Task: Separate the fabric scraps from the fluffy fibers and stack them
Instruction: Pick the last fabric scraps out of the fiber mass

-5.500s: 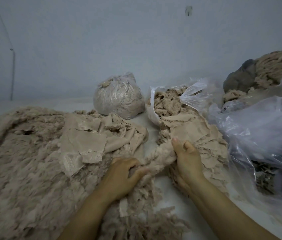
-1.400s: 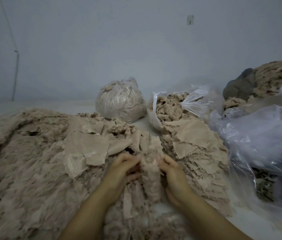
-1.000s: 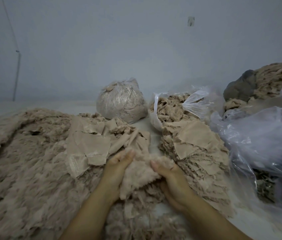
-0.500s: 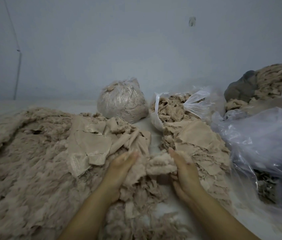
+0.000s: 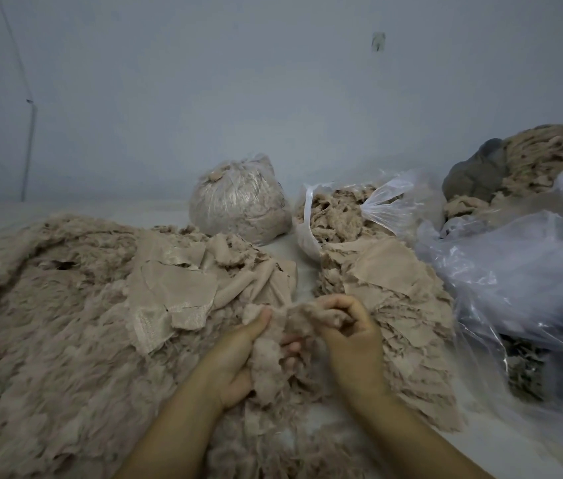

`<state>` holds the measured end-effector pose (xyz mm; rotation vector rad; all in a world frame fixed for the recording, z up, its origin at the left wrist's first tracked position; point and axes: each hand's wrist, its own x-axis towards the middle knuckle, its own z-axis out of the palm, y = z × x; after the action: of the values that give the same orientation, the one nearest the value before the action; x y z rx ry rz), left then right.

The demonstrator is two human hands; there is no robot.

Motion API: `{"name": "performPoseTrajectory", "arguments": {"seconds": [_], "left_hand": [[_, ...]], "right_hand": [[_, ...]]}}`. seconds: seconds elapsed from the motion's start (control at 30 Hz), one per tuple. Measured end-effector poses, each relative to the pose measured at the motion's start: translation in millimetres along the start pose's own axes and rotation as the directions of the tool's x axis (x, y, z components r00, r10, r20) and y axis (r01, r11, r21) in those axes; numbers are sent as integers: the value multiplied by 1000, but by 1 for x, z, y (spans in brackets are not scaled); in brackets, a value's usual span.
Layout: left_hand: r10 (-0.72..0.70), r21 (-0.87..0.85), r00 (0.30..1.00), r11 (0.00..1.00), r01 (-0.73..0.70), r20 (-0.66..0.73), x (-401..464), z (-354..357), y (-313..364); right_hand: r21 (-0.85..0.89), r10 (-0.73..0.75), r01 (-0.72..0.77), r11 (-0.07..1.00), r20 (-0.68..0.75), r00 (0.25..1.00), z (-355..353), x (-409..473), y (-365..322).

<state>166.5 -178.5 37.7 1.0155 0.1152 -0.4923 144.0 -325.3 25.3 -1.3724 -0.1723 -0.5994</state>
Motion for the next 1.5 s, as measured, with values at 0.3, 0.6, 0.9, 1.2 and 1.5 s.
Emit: {"name": "performPoseTrajectory", "arguments": {"seconds": [0.3, 0.6, 0.9, 1.2, 1.5], "left_hand": [[330, 45, 941, 944, -327, -79, -4, 3, 4], [388, -14, 903, 918, -397, -185, -2, 2, 6], [211, 164, 975, 966, -198, -68, -4, 4, -1], [548, 350, 822, 809, -473, -155, 2, 6, -6], [700, 414, 655, 706, -575, -285, 13, 5, -10]], "right_hand": [[352, 470, -510, 785, 198, 860, 1, -2, 7], [237, 560, -573, 785, 125, 819, -2, 4, 4], [245, 494, -552, 797, 259, 830, 1, 1, -3], [45, 505, -512, 858, 119, 855, -1, 2, -3], [46, 342, -340, 939, -29, 939, 5, -2, -14]]}}
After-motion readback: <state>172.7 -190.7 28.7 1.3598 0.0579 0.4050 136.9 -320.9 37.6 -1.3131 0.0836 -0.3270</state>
